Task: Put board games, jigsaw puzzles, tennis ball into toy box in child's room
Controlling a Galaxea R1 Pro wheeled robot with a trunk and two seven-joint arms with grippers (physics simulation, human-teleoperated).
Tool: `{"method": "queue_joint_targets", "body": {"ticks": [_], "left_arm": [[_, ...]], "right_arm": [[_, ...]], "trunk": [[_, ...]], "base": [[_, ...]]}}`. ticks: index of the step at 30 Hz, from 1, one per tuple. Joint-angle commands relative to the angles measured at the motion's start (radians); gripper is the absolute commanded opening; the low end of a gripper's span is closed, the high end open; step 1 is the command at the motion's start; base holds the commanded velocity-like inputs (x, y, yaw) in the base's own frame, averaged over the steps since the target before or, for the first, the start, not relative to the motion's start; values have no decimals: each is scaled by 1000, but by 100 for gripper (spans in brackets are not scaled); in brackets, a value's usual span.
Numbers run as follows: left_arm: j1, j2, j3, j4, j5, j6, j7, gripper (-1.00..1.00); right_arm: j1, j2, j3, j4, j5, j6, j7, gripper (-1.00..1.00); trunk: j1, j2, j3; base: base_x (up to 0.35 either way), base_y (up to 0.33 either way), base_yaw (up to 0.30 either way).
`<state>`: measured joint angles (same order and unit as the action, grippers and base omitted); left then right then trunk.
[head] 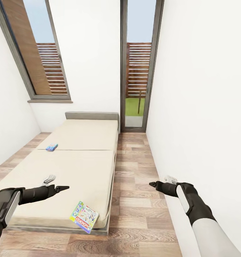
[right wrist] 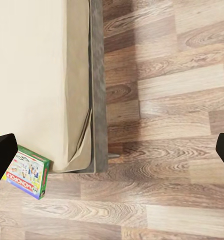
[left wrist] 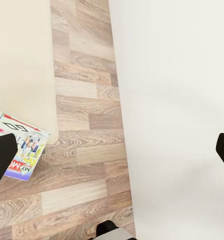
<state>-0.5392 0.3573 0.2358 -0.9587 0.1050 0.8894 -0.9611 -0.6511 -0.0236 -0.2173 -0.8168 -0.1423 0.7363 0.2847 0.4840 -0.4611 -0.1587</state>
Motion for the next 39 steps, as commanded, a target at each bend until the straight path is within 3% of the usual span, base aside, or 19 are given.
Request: {"method": "queue_joint_targets", "body": {"ticks": [1, 14, 18, 21, 23, 25, 28, 33, 39], "left_arm": [[-1, 0, 0, 0, 5, 7, 0, 100], [-1, -29, -2, 14, 3, -6, 8, 100], [-2, -30, 0, 126, 3, -60, 13, 100], [-7, -32, 0, 256, 2, -133, 49, 100], [-9, -39, 0, 360, 3, -209, 125, 100], [-11, -53, 0, 464, 6, -305, 254, 100], [-12, -60, 1, 519, 14, -361, 342, 100], [-13, -75, 1, 542, 25, -387, 378, 100], [-13, -79, 1, 542, 40, -390, 367, 100]], "right_arm": [[-1, 0, -2, -1, -5, 6, 1, 100], [-1, 0, -2, -1, -5, 7, 3, 100], [-1, 1, -2, -1, -5, 9, 4, 100], [-1, 0, -2, -1, -5, 9, 5, 100], [-1, 0, -2, -1, -5, 9, 5, 100], [-1, 0, -2, -1, -5, 9, 5, 100], [-1, 1, -1, 0, -5, 8, 4, 100], [-1, -1, -2, -1, -5, 9, 5, 100], [-1, -3, -3, -2, -5, 10, 5, 100]], "trunk": [[1, -2, -2], [1, -2, -2], [1, -2, -2], [1, -2, -2], [1, -2, -2], [1, -2, -2], [1, -2, -2], [1, -2, -2], [1, -2, -2]], "base": [[0, 0, 0], [0, 0, 0], [0, 0, 0], [0, 0, 0], [0, 0, 0], [0, 0, 0], [0, 0, 0], [0, 0, 0], [0, 0, 0]]}}
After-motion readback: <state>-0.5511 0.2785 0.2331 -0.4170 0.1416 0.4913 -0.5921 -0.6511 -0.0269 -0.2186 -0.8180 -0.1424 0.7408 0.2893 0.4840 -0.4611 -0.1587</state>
